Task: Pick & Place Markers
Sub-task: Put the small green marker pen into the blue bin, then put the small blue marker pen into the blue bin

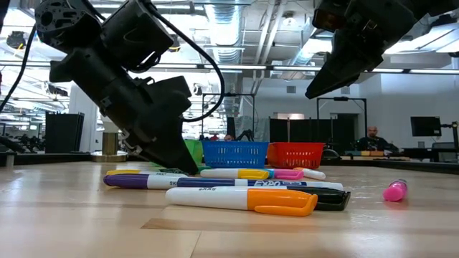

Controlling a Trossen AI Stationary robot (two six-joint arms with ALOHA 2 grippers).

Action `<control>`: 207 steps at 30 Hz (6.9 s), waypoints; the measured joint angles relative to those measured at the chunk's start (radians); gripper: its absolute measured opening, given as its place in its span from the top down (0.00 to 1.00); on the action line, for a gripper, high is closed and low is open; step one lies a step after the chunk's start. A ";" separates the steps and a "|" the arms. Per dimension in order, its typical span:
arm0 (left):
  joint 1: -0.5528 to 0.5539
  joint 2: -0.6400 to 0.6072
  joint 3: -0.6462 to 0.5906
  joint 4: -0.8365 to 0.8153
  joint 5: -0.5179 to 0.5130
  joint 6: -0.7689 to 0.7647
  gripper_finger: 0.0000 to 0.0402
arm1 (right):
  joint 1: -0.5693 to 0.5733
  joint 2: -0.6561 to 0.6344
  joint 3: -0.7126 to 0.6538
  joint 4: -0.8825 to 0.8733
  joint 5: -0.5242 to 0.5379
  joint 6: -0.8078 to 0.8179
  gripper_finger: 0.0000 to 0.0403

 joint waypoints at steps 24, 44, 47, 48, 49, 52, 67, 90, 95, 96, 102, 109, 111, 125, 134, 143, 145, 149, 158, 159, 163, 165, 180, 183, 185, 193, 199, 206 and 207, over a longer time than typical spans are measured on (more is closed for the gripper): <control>0.003 0.003 -0.005 0.009 -0.028 0.026 0.85 | 0.000 0.000 0.000 0.000 0.000 0.000 0.73; 0.006 -0.325 -0.043 -0.058 -0.141 0.204 0.88 | 0.000 0.000 0.000 -0.001 0.000 0.000 0.73; 0.019 -0.350 -0.048 -0.050 -0.144 0.226 0.88 | 0.000 0.000 0.000 0.000 0.000 0.000 0.73; 0.026 -0.354 -0.048 -0.048 -0.145 0.236 0.87 | 0.000 0.000 0.000 -0.001 0.000 0.000 0.73; 0.034 -0.358 -0.048 -0.045 -0.144 0.251 0.87 | 0.000 0.000 0.000 0.000 0.000 0.000 0.73; 0.070 -0.362 -0.046 -0.018 -0.138 0.301 0.87 | 0.000 0.000 0.000 0.000 0.000 0.000 0.73; 0.342 -0.316 0.126 0.006 0.128 0.537 0.87 | -0.002 0.000 0.000 0.003 0.001 -0.011 0.73; 0.521 -0.009 0.396 0.007 0.215 0.749 0.86 | -0.022 0.000 0.000 -0.010 0.001 -0.028 0.73; 0.530 -0.009 0.396 0.008 0.216 0.748 0.85 | -0.022 0.000 0.000 -0.009 0.001 -0.028 0.73; 0.531 -0.009 0.396 0.009 0.216 0.748 0.85 | -0.022 0.000 0.000 -0.009 0.001 -0.028 0.73; 0.530 -0.009 0.396 0.009 0.216 0.748 0.82 | -0.022 0.000 0.000 -0.009 0.000 -0.028 0.73; 0.530 -0.009 0.396 0.007 0.216 0.748 0.78 | -0.022 0.000 0.000 -0.009 0.000 -0.028 0.73; 0.530 -0.009 0.396 0.002 0.216 0.748 0.76 | -0.022 0.000 0.000 -0.009 0.000 -0.028 0.73; 0.524 -0.009 0.394 -0.040 0.216 0.740 0.75 | -0.022 0.000 0.000 -0.009 -0.001 -0.028 0.73; 0.471 -0.009 0.394 -0.051 0.215 0.749 0.75 | -0.019 0.000 0.000 -0.018 -0.001 -0.028 0.73; 0.360 -0.115 0.393 -0.310 0.215 0.744 0.75 | -0.018 0.000 0.000 -0.023 -0.002 -0.026 0.74; 0.318 -0.159 0.386 -0.351 0.216 0.724 0.75 | -0.011 0.000 0.000 -0.015 -0.002 -0.001 0.73; 0.216 -0.279 0.294 -0.350 0.217 0.689 0.75 | 0.011 0.000 0.000 0.043 -0.019 0.025 0.73; -0.018 -0.545 -0.073 -0.014 0.219 0.537 0.75 | 0.059 0.032 0.000 0.199 -0.074 0.025 0.73; -0.037 -0.564 -0.118 0.053 0.219 0.531 0.75 | 0.063 0.051 0.003 0.224 -0.077 0.025 0.73; -0.085 -0.599 -0.268 0.313 0.217 0.512 0.75 | 0.068 0.153 0.067 0.232 -0.082 -0.006 0.73; -0.091 -0.601 -0.319 0.417 0.218 0.512 0.75 | 0.068 0.210 0.110 0.228 -0.083 -0.040 0.74; -0.125 -0.600 -0.387 0.480 0.217 0.463 0.75 | 0.069 0.460 0.392 0.107 -0.081 -0.084 0.73; -0.126 -0.600 -0.407 0.482 0.216 0.462 0.75 | 0.081 0.461 0.392 0.092 -0.080 -0.055 0.73; -0.126 -0.600 -0.419 0.482 0.216 0.458 0.75 | 0.085 0.463 0.393 0.086 -0.079 -0.025 0.74; -0.133 -0.599 -0.436 0.488 0.215 0.425 0.75 | 0.099 0.499 0.392 0.080 -0.078 0.025 0.73; -0.166 -0.599 -0.441 0.489 0.215 0.426 0.75 | 0.096 0.528 0.392 0.074 -0.077 0.025 0.73; -0.179 -0.599 -0.442 0.491 0.215 0.432 0.75 | 0.073 0.529 0.392 0.075 -0.080 0.025 0.74; -0.179 -0.599 -0.442 0.491 0.216 0.432 0.75 | 0.070 0.529 0.392 0.074 -0.080 0.025 0.73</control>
